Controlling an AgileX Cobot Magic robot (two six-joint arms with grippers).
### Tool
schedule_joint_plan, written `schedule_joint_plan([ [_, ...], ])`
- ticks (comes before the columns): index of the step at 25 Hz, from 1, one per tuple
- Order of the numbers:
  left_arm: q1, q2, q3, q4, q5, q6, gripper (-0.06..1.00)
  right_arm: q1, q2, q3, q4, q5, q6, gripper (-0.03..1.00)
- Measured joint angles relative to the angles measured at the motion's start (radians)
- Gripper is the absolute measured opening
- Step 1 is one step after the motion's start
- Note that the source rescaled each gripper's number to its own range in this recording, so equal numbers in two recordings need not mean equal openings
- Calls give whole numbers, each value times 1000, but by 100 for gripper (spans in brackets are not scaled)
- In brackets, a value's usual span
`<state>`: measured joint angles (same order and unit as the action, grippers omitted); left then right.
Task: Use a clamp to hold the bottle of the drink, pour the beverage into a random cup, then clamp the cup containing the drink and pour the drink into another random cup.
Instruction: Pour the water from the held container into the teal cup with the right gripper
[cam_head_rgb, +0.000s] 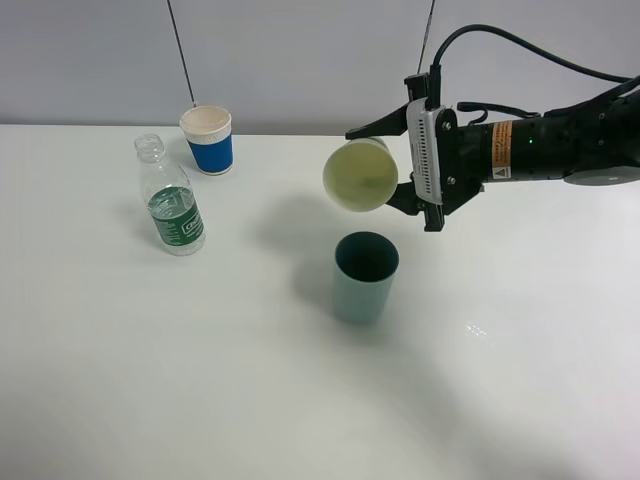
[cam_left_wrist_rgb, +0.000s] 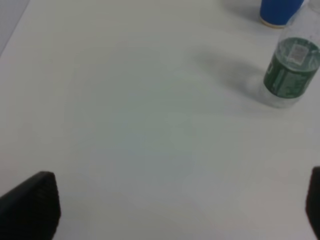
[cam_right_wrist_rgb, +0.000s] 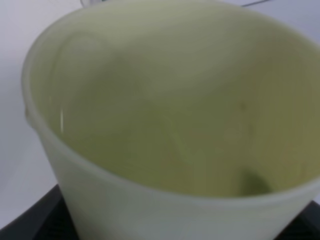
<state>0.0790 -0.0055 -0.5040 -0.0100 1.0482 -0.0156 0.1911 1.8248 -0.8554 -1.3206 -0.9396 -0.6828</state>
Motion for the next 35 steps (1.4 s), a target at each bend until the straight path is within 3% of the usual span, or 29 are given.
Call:
schedule_joint_plan([
  [21, 0, 0, 0, 0, 0, 0, 100, 43, -12, 0, -42, 63, -239, 0],
  [35, 0, 0, 0, 0, 0, 0, 100, 44, -27, 0, -40, 69, -284, 0],
])
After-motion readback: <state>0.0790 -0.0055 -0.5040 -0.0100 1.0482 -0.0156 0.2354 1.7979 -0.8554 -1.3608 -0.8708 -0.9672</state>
